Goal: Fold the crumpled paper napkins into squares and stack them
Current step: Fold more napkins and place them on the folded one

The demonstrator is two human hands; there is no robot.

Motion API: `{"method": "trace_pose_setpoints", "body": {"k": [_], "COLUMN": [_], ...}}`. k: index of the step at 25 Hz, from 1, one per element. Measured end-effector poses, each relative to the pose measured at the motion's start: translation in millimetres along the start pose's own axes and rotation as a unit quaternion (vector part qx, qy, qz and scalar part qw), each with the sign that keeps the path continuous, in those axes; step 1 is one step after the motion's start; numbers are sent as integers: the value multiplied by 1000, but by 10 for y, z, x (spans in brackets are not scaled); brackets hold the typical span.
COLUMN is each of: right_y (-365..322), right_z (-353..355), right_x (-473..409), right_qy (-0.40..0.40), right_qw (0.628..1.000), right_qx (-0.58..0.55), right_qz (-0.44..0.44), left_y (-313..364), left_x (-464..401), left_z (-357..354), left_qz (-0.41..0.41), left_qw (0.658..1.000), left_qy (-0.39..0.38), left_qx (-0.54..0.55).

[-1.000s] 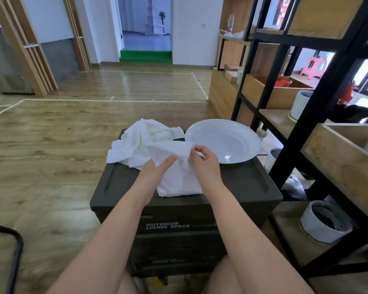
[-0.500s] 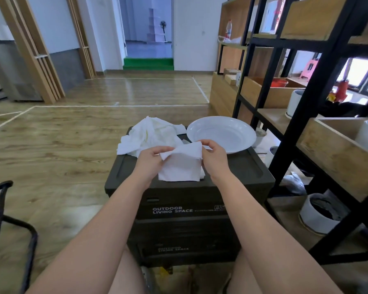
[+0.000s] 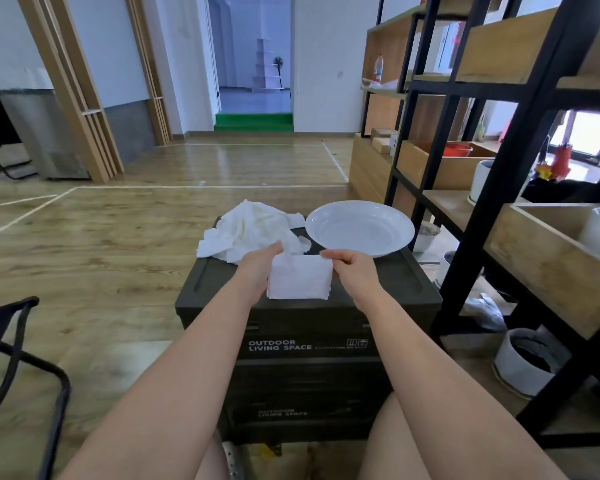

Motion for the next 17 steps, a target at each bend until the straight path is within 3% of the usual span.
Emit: {"method": "trace_pose_setpoints", "body": {"k": [4, 7, 11, 17], "right_y": [155, 230, 239, 245], "right_z": [-49, -104, -180, -255], "right_x": [19, 7, -28, -52], "right_qy": [10, 8, -18, 31], "right_qw": [993, 990, 996, 994], "right_qx": [-69, -38, 21, 104], "right_qz": [-91, -137, -87, 9], "left_y": [-15, -36, -68, -113], "left_x": [-12, -51, -85, -167], "left_z": [59, 70, 56, 141], "left_qz": [-69, -88, -89, -144], "left_qw": [996, 995, 994, 981], "left_qy": [43, 47, 42, 55], "left_qx": [-37, -25, -42, -117]}}
Point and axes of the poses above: each hand's wrist, its own x-axis away from the middle knuckle, its own z-axis out of the back of the hand, y = z × x, the point moved 7 cm from there along -x, towards the middle knuckle, and after that the axes turned 9 degrees about y, right-handed, at the moved point
